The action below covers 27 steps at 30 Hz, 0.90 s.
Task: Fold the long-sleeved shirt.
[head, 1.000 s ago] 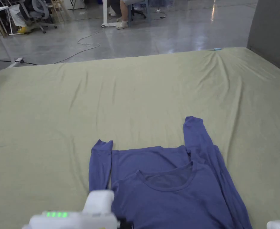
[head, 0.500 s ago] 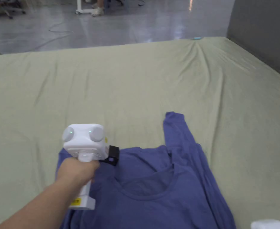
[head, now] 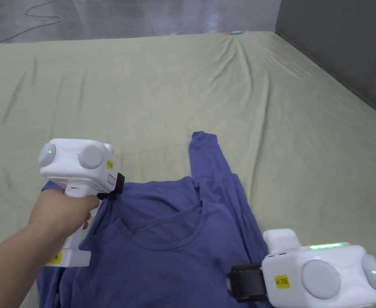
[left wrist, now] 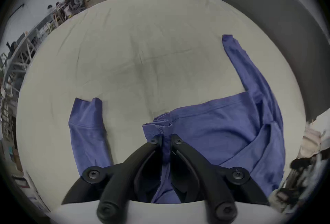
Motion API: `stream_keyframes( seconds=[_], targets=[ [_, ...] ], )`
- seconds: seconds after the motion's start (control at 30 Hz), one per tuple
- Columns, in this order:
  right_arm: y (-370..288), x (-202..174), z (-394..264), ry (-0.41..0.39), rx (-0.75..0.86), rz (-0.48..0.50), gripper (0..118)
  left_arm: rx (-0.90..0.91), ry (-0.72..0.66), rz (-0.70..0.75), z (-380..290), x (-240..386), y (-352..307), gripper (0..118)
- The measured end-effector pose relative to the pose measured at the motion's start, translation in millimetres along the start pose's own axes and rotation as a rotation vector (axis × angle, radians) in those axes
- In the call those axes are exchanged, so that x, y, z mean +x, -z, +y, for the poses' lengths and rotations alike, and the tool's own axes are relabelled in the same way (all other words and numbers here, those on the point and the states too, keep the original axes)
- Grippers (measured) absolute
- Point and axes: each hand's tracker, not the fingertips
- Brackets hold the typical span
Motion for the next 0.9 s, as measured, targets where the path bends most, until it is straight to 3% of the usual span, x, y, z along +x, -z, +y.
stream_keyframes(
  seconds=[0.03,0.1,0.17,0.3,0.57,0.77,0.83,0.9],
  targets=[
    [9,-6,0,-0.053,-0.024,-0.017,90,0.006,-0.011,-0.007,1,-3,-4,2],
    [22,-14,-7,-0.116,-0.09,-0.062,16,0.013,-0.017,-0.009,-1,-6,-14,2],
    [6,-14,-6,-0.082,-0.035,-0.037,7,0.032,-0.026,-0.014,-2,-11,-27,2],
    [-54,15,-5,0.029,0.13,0.101,3,0.098,-0.128,-0.156,-10,-24,-79,2],
    [-200,35,39,-0.013,0.478,0.069,2,0.346,-0.173,-0.262,-17,-35,-228,2],
    [-300,29,131,-0.078,0.639,0.017,2,0.579,-0.234,-0.232,10,-60,-344,2],
    [-328,23,172,-0.067,0.665,-0.024,2,0.644,-0.329,-0.247,22,-76,-376,2],
    [-353,19,213,-0.039,0.676,0.008,2,0.679,-0.362,-0.244,41,-88,-404,2]
  ],
)
